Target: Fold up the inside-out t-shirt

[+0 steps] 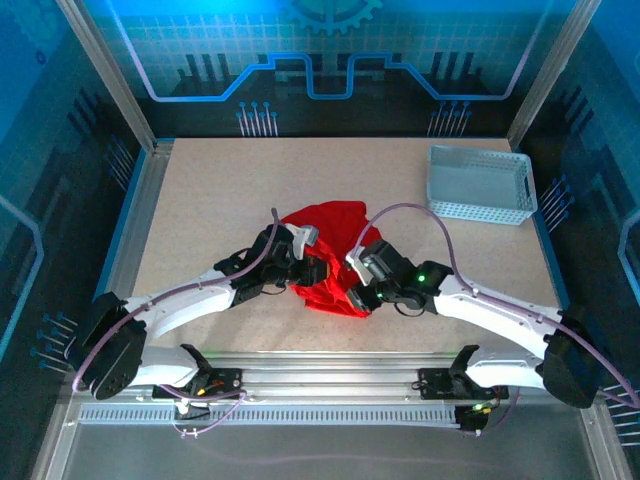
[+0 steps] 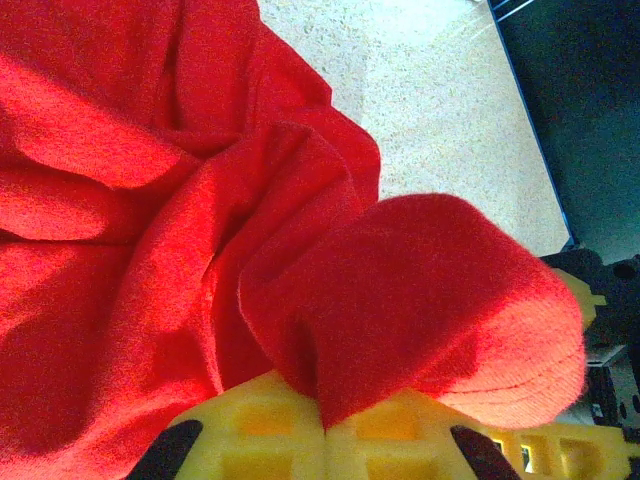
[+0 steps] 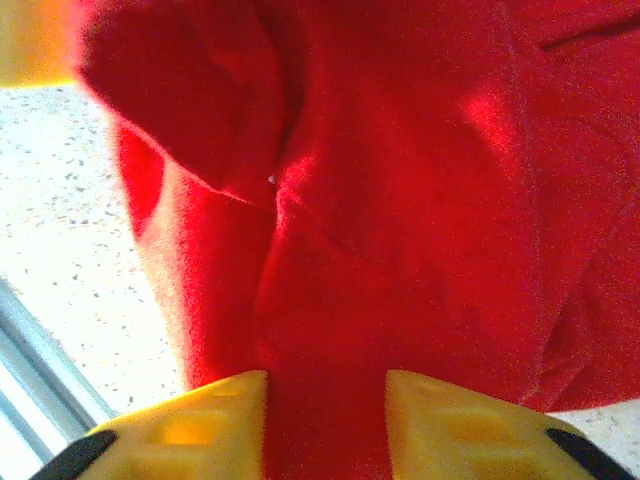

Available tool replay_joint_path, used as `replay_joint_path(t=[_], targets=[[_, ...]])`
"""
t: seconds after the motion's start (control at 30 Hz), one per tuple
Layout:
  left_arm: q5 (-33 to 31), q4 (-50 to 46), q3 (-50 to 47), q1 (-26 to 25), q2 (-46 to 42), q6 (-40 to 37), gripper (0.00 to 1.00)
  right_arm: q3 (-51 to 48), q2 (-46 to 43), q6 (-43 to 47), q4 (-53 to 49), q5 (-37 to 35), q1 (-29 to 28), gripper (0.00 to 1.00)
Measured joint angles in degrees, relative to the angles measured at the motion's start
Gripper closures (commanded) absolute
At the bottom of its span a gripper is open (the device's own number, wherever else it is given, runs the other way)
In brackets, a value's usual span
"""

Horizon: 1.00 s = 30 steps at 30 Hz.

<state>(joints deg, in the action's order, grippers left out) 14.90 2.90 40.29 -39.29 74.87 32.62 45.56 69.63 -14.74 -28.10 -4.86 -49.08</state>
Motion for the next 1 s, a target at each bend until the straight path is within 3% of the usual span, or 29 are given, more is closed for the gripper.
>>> replay_joint_path(t=[0.13, 0.27, 0.33, 0.57, 0.83, 1.0], targets=[[0.0, 0.0, 0.0, 0.0, 0.0, 0.0, 0.91, 0.9, 1.4, -0.1, -0.2, -3.1, -0.4, 1.0], [0.0, 0.0, 0.0, 0.0, 0.0, 0.0, 0.88, 1.0, 0.1, -1.4, -0.2, -5.6, -0.4, 1.0], [-0.1, 0.0, 0.0, 0.0, 0.0, 0.2, 0.81, 0.8, -2.4, -2.5, 0.8, -5.4, 0.0, 1.0], [-2.9, -1.4, -2.1, -0.3, -0.3, 0.5, 0.71, -6.9, -16.6, -8.6, 9.5, -1.9, 5.9, 1.0], [-9.8, -8.8, -4.3, -3.8, -5.6, -1.5, 0.4, -15.4, -21.6, -12.6, 14.4, 4.6, 8.9, 1.0], [-15.5, -12.3, 1.8, -9.1, -7.1, -7.5, 0.21, -15.8, -20.5, -12.7, 16.0, 7.5, 8.9, 1.0]])
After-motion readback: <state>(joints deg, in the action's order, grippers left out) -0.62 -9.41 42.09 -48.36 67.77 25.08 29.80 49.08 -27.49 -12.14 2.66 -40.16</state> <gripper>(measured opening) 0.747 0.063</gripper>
